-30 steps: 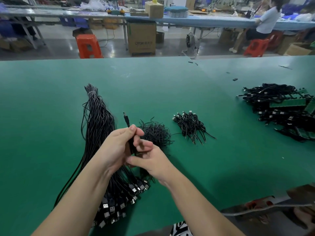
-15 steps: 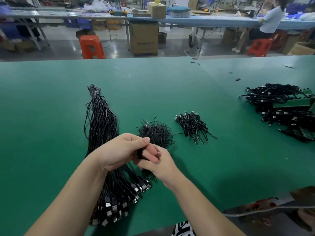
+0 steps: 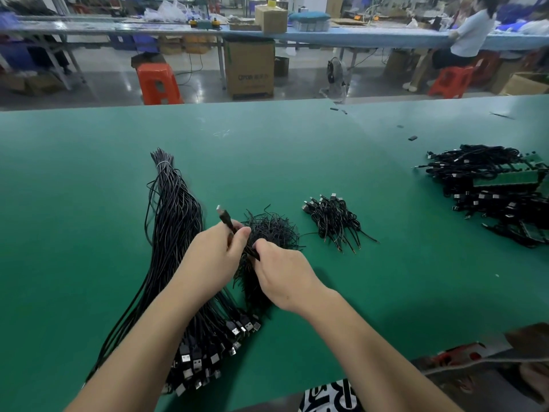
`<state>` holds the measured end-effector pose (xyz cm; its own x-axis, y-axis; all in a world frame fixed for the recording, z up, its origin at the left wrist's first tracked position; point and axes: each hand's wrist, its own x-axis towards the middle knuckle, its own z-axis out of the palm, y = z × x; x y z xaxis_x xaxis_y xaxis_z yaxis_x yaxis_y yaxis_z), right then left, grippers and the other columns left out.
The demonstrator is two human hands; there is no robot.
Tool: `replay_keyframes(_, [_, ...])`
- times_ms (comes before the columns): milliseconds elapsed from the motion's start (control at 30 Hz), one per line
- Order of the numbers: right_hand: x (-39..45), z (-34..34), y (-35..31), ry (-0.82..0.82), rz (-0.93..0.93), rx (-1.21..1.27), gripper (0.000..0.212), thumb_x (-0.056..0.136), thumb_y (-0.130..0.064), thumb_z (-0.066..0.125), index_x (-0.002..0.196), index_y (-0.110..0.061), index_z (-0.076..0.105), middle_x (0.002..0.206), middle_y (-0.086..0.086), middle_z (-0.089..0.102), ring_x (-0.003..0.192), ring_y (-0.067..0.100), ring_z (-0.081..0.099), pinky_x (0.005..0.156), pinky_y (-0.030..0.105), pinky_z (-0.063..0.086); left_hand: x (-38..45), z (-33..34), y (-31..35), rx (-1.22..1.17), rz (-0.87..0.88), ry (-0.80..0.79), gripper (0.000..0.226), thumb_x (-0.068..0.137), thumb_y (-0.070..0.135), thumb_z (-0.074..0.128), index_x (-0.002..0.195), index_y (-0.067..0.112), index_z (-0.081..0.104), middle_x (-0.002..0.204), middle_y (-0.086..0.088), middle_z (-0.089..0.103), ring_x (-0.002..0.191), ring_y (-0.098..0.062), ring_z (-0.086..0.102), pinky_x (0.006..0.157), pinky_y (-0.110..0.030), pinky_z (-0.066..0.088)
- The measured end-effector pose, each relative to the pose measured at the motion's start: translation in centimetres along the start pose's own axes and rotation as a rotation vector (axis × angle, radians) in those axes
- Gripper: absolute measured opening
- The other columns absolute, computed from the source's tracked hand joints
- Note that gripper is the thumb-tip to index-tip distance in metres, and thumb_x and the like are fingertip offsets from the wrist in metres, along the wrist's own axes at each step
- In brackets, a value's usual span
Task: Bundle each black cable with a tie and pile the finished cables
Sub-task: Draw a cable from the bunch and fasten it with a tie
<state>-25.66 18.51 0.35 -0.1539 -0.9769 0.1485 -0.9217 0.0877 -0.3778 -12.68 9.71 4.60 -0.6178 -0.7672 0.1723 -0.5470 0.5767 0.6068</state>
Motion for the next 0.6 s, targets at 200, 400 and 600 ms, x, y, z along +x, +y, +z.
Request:
replay_keyframes(200, [-0.4,0.0,0.1,-0.035,0.046,0.018,0.039,0.107,-0.030,0.033,0.140,-0.013,0.042,0.119,0.010,0.064,0.098,0.037,0.064,0.074,0.042,0.042,1.0,-1.1,-1.3,-0.201,-0.001,-0.111,0.023,0.085,0.050,0.071,0.078,0.028,0.068,0.067,0.006,0.068,0.059,-0.011,0.059,0.059,-0.028,0.046])
replay_keyframes(400, [0.0,0.0,-0.2,-0.135,0.137,0.435,0.017,0.107,-0.031,0.039,0.101,-0.018,0.050,0.089,0.006,0.062,0.072,0.021,0.055,0.068,0.048,0.048,1.9,-1.6,-1.2,-0.167,0.030,-0.159,0.025,0.090,0.037,0.071,0.071,0.021,0.069,0.063,-0.001,0.070,0.047,-0.006,0.051,0.054,-0.031,0.044])
replay_keyframes(600, [0.6,-0.4,0.1,-0.167,0.179,0.762,0.015,0.102,-0.042,0.050,0.116,-0.040,0.054,0.066,-0.019,0.057,0.055,-0.006,0.051,0.053,0.012,0.041,2.5,-1.1,-1.3,-0.159,0.065,-0.132,0.020,0.090,0.033,0.070,0.071,0.029,0.069,0.057,0.008,0.065,0.044,-0.003,0.048,0.047,-0.016,0.038])
